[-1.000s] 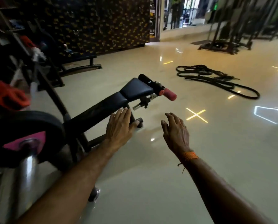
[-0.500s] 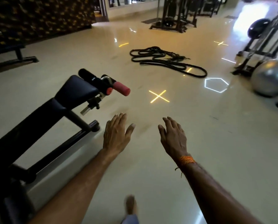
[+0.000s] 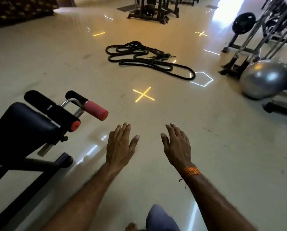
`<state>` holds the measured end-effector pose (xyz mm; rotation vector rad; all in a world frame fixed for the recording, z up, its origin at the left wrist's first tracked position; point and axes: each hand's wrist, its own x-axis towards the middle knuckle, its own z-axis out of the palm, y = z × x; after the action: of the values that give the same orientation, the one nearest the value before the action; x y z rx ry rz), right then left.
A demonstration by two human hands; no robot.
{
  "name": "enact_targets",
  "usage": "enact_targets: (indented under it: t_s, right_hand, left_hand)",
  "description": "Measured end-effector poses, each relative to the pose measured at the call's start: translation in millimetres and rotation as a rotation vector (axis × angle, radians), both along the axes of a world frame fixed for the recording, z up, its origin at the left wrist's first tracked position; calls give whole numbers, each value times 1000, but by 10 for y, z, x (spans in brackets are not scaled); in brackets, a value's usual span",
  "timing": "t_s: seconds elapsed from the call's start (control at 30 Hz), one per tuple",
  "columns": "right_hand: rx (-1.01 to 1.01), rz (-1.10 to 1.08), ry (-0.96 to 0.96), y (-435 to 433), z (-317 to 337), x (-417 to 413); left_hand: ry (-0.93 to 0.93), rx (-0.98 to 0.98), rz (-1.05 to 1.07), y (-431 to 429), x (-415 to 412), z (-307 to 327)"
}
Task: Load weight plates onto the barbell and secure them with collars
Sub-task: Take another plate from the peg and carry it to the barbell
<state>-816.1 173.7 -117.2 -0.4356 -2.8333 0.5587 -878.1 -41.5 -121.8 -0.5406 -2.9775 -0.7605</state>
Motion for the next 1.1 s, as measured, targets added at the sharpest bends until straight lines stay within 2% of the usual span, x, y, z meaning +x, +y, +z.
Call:
enact_targets:
  t_s: [0.2, 0.5, 0.87, 1.1]
  right_hand:
    - [-2, 55, -21, 488, -222, -1723]
    - [26, 317, -94, 808, -36, -4664]
    - [109, 573, -80, 147, -1, -8279]
    - [61, 723, -57, -640, 47, -10203]
  left_hand:
    - [-7, -9, 57, 444, -1668, -209]
    - [-42, 109, 372, 708, -4020, -129]
    - [-52, 187, 622, 246, -7155, -426]
    - [-29, 154, 749, -488, -8814, -201]
